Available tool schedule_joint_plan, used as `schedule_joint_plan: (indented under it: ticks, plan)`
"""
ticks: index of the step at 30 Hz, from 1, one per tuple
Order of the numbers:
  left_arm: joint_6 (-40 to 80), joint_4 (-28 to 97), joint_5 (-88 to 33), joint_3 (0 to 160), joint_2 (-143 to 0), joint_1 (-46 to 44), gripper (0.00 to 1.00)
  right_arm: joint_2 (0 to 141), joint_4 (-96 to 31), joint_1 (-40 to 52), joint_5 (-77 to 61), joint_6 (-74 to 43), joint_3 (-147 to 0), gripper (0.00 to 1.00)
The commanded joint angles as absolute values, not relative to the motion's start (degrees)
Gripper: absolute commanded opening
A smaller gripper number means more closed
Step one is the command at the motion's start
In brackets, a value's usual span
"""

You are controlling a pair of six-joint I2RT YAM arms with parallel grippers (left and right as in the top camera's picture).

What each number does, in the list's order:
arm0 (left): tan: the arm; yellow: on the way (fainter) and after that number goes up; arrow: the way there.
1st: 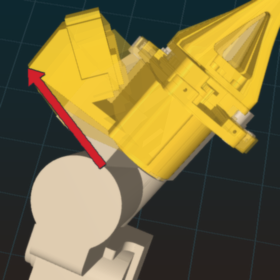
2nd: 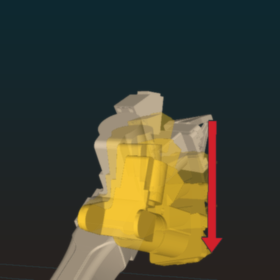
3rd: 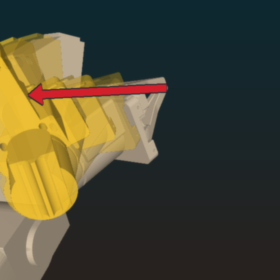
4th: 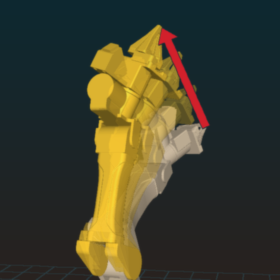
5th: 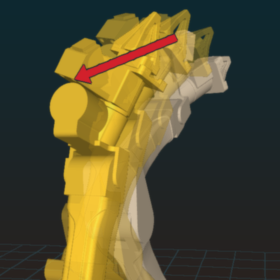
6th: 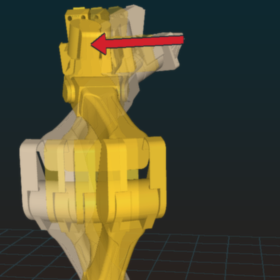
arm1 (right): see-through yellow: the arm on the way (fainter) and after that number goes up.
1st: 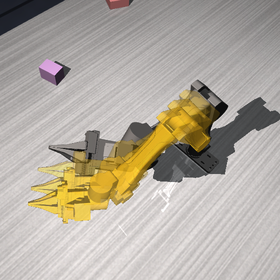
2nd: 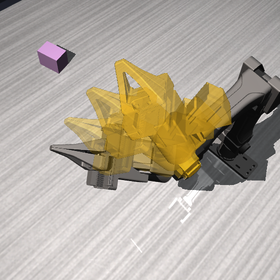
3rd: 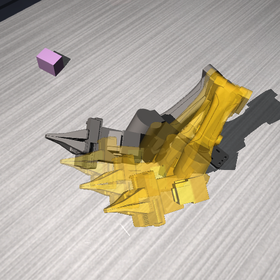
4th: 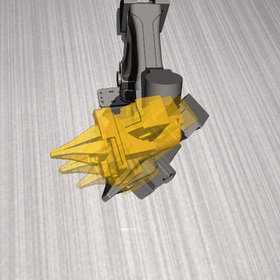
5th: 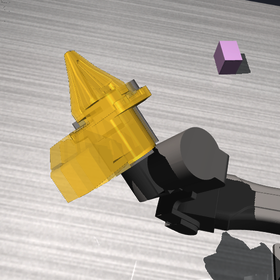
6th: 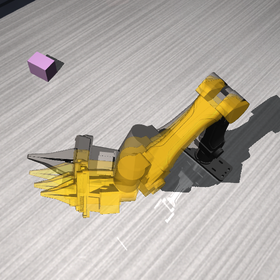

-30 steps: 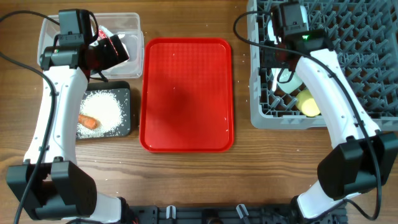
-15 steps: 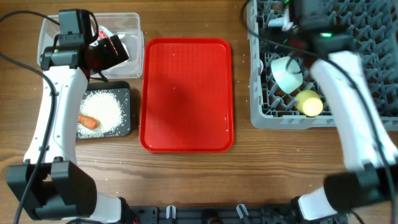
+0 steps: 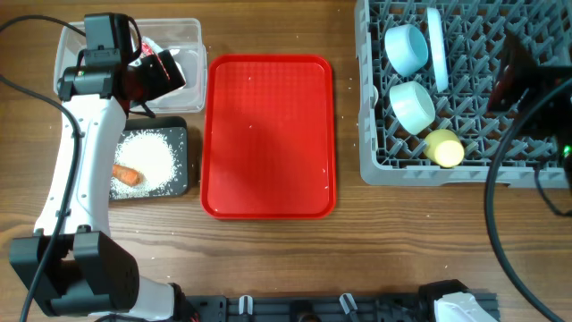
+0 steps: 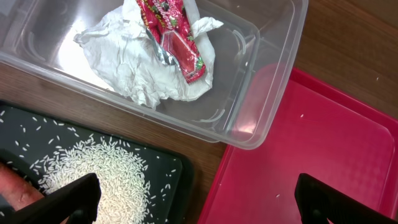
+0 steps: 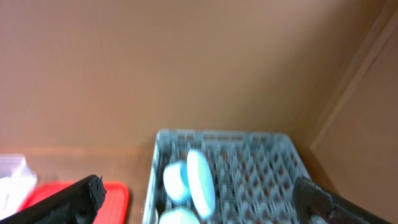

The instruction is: Sort waste into correct bins and load items into the dishwasher rack

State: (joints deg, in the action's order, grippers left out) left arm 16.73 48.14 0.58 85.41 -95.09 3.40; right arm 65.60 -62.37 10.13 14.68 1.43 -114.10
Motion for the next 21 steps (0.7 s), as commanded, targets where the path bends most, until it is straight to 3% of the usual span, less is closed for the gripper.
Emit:
schedule_joint_plan:
  ticks: [1, 3, 5, 7, 10, 15, 21]
  plan:
    - [17.37, 48.01, 1.15, 85.52, -95.57, 3.77, 1.0, 66.43, -64.23, 10.04, 15.46, 1.93, -109.73, 1.0]
    - [17.37, 48.01, 1.15, 85.52, -95.57, 3.77, 1.0, 64.38, -57.89, 10.04, 16.12, 6.26, -100.16, 1.0]
    - [17.37, 48.01, 1.15, 85.52, -95.57, 3.77, 1.0, 60.16, -37.95, 10.04, 16.08, 7.4, -86.65, 1.0]
    - [17.37, 48.01, 1.15, 85.52, -95.57, 3.77, 1.0, 51.86, -8.86, 10.04, 11.33, 7.33, -64.53, 1.0]
    - [17.37, 48.01, 1.15, 85.52, -95.57, 3.77, 1.0, 41.04, 10.74, 9.69, 7.29, 7.38, -42.87, 1.0]
    - [17.37, 48.01, 1.15, 85.52, -95.57, 3.77, 1.0, 22.09, 15.4, 1.87, -6.42, 6.85, -19.75, 1.0]
    - [17.37, 48.01, 1.15, 85.52, -95.57, 3.77, 1.0, 6.98, 15.44, 1.06, -6.02, 7.51, -3.66, 1.0]
